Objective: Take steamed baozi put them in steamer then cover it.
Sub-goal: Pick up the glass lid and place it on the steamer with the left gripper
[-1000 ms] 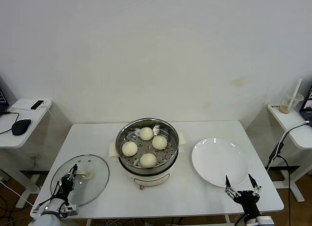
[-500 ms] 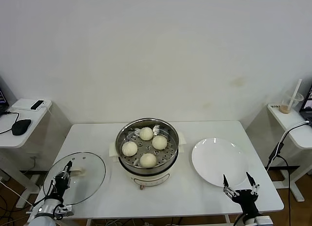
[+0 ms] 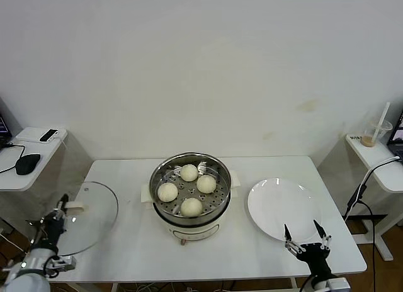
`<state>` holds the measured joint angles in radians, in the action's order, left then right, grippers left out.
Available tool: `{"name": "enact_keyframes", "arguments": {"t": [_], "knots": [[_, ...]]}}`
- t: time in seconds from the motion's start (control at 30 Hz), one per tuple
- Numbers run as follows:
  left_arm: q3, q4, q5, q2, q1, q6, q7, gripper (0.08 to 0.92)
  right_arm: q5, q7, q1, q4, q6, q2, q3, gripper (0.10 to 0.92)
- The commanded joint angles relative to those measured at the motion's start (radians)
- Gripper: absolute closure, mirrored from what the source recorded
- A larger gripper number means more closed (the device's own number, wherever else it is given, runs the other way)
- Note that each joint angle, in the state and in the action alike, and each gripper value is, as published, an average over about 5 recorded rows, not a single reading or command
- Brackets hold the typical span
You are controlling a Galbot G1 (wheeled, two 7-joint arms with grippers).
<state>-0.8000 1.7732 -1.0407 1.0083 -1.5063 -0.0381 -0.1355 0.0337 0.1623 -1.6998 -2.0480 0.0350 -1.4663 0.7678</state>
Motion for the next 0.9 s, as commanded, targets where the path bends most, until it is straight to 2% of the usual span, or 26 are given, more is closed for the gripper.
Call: {"name": "enact_keyframes", "arguments": {"t": [0.03, 0.23, 0.43, 0.7, 0.9], "knots": [[-0.076, 0.201, 0.061, -0.046, -0.024, -0.075, 0.112, 0.851, -0.007, 0.004, 0.001, 0.002, 0.000, 0.005, -0.004, 0.203], [0.031, 0.300, 0.096, -0.108, 0.014, -0.150, 0.171, 0.851, -0.039, 0.017, 0.004, 0.009, 0.005, 0.011, -0.005, 0.203], [0.216, 0.339, 0.107, -0.148, 0.142, -0.228, 0.210, 0.851, -0.093, 0.024, 0.003, 0.024, 0.019, 0.007, -0.025, 0.203], [0.436, 0.337, 0.055, -0.114, 0.319, -0.307, 0.263, 0.851, -0.121, 0.025, 0.012, 0.046, 0.019, 0.011, -0.047, 0.203], [0.563, 0.315, -0.012, -0.032, 0.406, -0.356, 0.306, 0.851, -0.153, 0.026, 0.023, 0.065, 0.021, 0.003, -0.062, 0.203]]}}
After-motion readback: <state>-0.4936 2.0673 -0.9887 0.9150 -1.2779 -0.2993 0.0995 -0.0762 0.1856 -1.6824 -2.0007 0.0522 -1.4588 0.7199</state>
